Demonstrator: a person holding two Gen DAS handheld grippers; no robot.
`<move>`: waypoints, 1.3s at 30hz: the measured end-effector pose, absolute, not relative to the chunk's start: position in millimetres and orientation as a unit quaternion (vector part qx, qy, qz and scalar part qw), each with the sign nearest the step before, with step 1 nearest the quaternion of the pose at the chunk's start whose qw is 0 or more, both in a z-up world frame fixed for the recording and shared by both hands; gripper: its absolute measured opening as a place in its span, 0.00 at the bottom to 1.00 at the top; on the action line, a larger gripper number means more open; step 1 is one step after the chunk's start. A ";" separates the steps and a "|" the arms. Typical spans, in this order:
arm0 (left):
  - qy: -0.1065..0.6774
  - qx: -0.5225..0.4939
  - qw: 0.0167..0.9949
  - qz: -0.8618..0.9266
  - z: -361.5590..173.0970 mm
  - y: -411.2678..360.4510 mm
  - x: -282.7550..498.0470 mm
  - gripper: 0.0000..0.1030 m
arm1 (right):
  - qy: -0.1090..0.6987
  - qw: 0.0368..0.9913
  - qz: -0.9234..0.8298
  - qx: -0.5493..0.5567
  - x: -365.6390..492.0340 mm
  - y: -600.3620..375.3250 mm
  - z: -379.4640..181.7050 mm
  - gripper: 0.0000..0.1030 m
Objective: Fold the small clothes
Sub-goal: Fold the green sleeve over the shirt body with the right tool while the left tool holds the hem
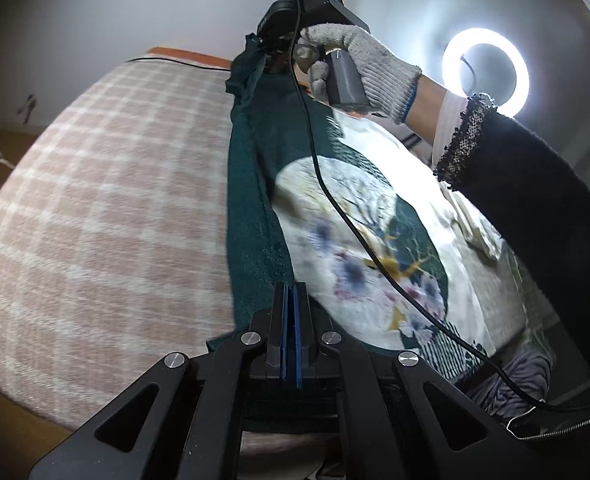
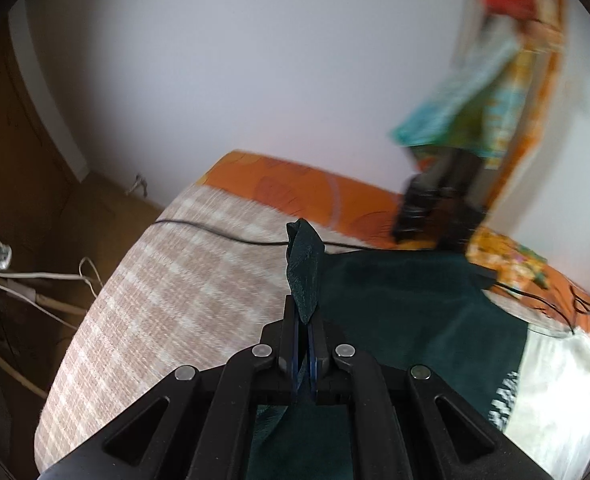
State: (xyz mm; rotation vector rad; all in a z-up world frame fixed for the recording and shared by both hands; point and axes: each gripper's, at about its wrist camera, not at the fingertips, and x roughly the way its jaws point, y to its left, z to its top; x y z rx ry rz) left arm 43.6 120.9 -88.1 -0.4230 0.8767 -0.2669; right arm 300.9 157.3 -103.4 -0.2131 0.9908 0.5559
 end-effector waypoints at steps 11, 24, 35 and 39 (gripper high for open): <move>0.422 -0.171 0.867 -0.201 -79.7 65.9 50.0 0.01 | 0.442 0.870 0.210 -0.056 303.1 46.6 -87.0 0.00; 0.462 -0.114 0.844 -0.248 -101.3 1.3 59.0 0.01 | 0.465 0.871 0.159 -0.021 305.9 -43.3 -125.4 0.00; 0.464 -0.089 0.844 -0.256 -104.8 -22.0 60.8 0.01 | 0.473 0.867 0.154 -0.037 317.7 -45.5 -147.6 0.00; 0.483 -0.074 0.830 -0.268 -105.3 -30.9 60.6 0.14 | 0.488 0.859 0.145 -0.051 323.0 -48.3 -156.3 0.03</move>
